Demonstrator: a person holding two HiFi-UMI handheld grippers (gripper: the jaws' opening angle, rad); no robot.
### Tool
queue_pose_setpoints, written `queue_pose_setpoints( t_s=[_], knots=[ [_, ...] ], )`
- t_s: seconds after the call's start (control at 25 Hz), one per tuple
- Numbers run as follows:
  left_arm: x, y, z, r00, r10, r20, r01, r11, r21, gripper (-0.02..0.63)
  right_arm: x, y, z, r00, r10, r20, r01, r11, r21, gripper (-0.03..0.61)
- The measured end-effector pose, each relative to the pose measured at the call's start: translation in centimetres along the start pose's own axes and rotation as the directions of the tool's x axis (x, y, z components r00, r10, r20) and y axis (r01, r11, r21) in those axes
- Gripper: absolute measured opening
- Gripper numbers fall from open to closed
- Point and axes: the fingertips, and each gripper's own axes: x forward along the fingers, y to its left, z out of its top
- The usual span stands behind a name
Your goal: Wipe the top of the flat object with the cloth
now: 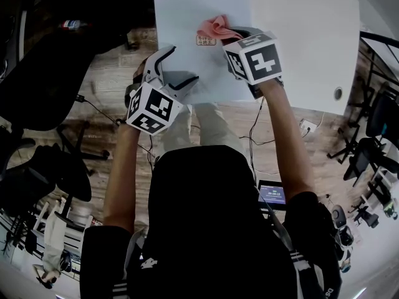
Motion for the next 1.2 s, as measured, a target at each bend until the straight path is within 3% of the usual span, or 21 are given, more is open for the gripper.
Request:
queue_pose_setpoints(
  t_s=[0.32,0.64,0.92,1.2],
  knots=[
    [0.1,0.0,0.0,1.000,0.000,-0.001,0.000,1.000,-0.001,0.387,-1.5,-4.0,-1.2,0.996,-0.089,0.005,0.088,0.992,0.089,0.044],
    [0.0,0.0,0.0,1.000,-0.004,0.001,0.004,1.000,-0.013,0.385,-1.5,-3.8,-1.2,0.995,-0.101,0.022,0.099,0.990,0.101,0.044],
    [-0.3,0.5,0.1,0.999,0.027,0.018,-0.027,0.999,-0.018,0.383,-1.9,-3.6,-1.1,0.987,-0.162,0.008,0.161,0.981,0.105,0.044],
    [-0.6,0.5,1.0,1.000,0.001,0.023,0.001,0.996,-0.094,0.382,-3.1,-2.3,-1.3,0.988,-0.154,0.010,0.152,0.982,0.112,0.044]
  ],
)
